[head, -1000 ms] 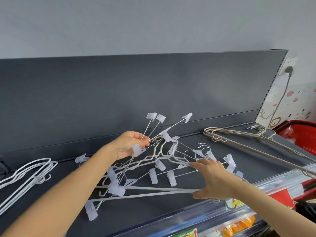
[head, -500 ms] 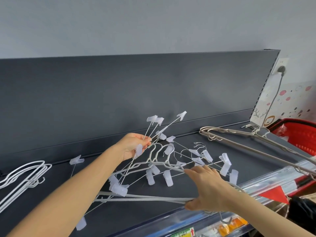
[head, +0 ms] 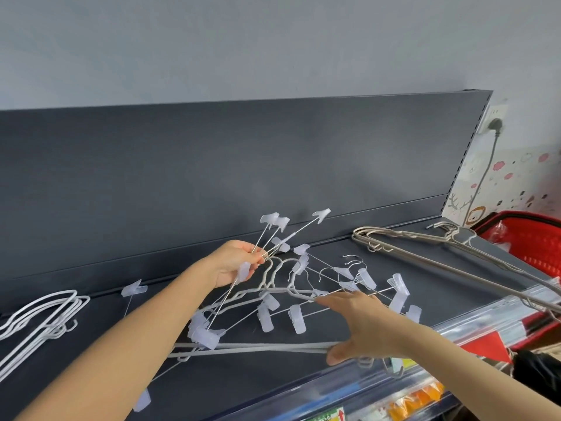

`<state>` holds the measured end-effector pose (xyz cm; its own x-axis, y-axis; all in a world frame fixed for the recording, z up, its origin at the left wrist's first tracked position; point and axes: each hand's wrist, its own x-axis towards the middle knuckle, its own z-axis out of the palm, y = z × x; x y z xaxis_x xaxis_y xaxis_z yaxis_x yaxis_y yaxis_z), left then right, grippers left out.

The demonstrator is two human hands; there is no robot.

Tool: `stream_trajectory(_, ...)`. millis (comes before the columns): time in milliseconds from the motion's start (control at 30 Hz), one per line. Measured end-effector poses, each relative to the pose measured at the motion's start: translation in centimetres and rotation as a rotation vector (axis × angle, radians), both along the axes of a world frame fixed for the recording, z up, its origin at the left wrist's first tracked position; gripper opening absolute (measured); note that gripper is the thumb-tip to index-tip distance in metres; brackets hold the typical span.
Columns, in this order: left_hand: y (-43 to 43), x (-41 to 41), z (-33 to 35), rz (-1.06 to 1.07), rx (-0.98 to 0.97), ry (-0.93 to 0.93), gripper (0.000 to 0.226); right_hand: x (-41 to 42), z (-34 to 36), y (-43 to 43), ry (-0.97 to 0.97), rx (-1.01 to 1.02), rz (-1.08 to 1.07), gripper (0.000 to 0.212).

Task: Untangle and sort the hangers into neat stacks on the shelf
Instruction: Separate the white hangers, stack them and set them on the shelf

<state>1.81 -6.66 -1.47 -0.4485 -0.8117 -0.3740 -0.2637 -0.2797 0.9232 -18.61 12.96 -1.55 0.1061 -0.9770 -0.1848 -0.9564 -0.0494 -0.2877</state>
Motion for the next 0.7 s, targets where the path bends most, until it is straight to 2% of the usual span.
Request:
stream_trajectory(300, -0.8, 1.1, 0.2, 0.018, 0.129, 0.157, 0.009, 0.3, 0.2, -0.2, 0.057, -0.143, 0.033, 0.086)
stream_trajectory(433, -0.6, 1.0, 0.2, 0.024, 0.123, 0.199, 0.011, 1.6, -0.3, 0.9, 0.111, -0.209, 0.086, 0.085)
stream_trajectory(700, -0.9, 2.3, 0.9, 0.045, 0.088, 0.241, 0.012, 2.2, -0.9, 1.3, 0.071, -0.218, 0.086, 0.091)
